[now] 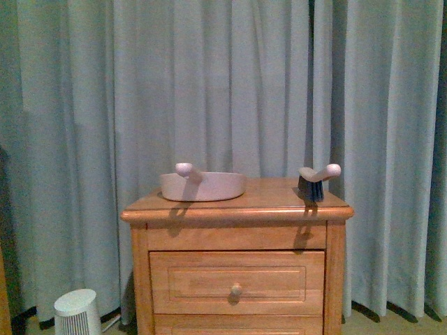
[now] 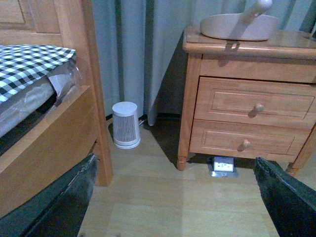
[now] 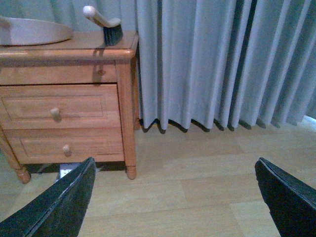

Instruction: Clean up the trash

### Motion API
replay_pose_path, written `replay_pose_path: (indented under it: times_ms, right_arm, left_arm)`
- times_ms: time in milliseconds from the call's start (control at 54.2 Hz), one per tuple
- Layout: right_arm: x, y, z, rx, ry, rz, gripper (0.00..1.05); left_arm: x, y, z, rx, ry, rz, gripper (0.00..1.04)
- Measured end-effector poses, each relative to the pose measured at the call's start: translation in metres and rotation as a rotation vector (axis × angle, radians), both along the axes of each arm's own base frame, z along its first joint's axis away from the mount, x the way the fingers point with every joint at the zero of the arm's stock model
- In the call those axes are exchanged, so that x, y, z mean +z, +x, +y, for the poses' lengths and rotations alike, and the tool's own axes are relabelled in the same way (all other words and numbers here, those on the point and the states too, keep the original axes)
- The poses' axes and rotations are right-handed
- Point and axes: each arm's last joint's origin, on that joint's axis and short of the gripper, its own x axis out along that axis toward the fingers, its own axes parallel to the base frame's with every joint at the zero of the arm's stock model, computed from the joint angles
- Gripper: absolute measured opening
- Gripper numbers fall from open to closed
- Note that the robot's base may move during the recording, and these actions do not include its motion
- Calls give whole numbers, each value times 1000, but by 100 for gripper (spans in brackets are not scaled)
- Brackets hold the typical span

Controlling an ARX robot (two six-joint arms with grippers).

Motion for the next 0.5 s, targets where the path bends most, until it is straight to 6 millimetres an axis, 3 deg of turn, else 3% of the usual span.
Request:
replay_pose_path:
  times_ms: [498]
  right_arm:
    - [0,0,0,0,0,0,97]
  left_arm:
    - [0,0,0,0,0,0,97]
